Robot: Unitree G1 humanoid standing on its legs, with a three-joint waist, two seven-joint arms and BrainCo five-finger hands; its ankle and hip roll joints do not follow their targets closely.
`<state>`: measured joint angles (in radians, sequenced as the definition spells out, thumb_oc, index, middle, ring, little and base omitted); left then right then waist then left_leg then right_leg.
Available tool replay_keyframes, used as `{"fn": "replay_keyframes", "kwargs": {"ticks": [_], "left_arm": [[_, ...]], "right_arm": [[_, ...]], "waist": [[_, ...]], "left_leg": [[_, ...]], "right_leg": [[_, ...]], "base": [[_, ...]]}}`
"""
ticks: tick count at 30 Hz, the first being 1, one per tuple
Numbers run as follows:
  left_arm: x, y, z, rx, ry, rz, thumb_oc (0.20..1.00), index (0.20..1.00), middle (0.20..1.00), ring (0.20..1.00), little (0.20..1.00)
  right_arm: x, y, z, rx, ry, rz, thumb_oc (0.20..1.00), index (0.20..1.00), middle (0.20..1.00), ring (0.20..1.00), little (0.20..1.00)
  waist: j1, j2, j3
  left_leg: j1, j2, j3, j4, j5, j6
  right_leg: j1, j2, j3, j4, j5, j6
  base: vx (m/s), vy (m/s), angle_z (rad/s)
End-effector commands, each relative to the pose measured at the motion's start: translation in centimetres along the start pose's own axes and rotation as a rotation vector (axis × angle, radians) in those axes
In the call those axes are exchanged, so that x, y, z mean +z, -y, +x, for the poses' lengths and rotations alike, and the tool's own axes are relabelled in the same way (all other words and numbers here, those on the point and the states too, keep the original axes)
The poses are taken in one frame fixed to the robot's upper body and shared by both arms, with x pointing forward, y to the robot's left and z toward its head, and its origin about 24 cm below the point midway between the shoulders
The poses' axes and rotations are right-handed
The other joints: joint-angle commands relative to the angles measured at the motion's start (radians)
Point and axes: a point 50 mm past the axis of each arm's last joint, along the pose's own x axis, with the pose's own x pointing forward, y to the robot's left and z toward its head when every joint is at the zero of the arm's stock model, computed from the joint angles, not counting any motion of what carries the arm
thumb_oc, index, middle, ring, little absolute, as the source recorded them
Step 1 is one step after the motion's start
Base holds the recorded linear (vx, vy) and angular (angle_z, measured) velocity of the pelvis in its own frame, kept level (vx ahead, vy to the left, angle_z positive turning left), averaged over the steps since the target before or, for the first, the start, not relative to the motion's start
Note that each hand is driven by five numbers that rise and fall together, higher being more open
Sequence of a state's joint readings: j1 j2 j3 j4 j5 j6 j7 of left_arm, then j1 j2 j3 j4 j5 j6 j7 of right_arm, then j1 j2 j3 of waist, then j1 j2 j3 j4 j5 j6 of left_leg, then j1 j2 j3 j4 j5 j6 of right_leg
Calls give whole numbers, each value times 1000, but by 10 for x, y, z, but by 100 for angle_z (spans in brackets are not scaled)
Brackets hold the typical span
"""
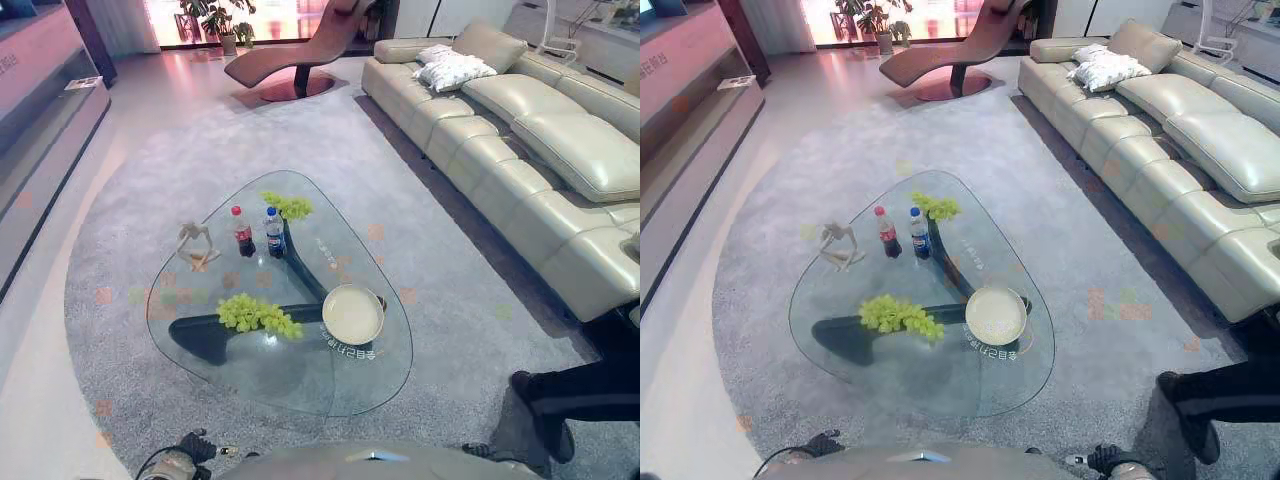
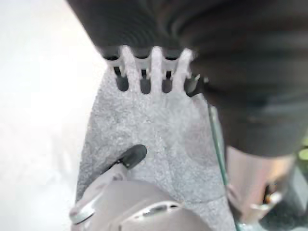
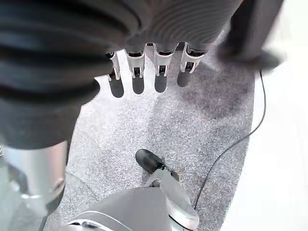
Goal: Pick up fruits into the plate
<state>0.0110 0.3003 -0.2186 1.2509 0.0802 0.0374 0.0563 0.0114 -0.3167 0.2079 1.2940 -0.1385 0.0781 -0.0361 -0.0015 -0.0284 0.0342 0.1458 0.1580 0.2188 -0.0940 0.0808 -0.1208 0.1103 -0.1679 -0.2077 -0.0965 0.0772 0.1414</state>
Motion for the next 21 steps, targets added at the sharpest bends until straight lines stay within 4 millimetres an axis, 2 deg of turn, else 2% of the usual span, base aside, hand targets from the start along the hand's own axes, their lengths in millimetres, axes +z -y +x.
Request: {"fn": "replay_keyframes", "kwargs": {"ticks": [1,14,21], "left_arm": [[17,-16,3,41,18,-20,1000,1000,1000,1000,1000],[18,-19,3,60,28,-26,1000,1000,1000,1000,1000],[32,-26,3,100,108,8,1000,1000,1000,1000,1000]], "right_arm": [[22,3,1,-3,15,31,1000,1000,1000,1000,1000],[23,6,1,-16,22,33,1000,1000,1000,1000,1000],[22,9,1,-24,21,21,1000,1000,1000,1000,1000]], "waist": [[0,-11,48],[-5,-7,55],[-17,0,59]], "left_leg": [[8,-17,-24,22,-95,42],[4,-18,-20,21,-93,42],[3,-18,-11,20,-90,40]], "right_leg": [[34,-8,-38,37,-56,9],[28,-4,-35,37,-56,9],[22,-1,-25,38,-55,8]], "base": [[186,-68,-56],[0,0,0],[3,2,-2]]}}
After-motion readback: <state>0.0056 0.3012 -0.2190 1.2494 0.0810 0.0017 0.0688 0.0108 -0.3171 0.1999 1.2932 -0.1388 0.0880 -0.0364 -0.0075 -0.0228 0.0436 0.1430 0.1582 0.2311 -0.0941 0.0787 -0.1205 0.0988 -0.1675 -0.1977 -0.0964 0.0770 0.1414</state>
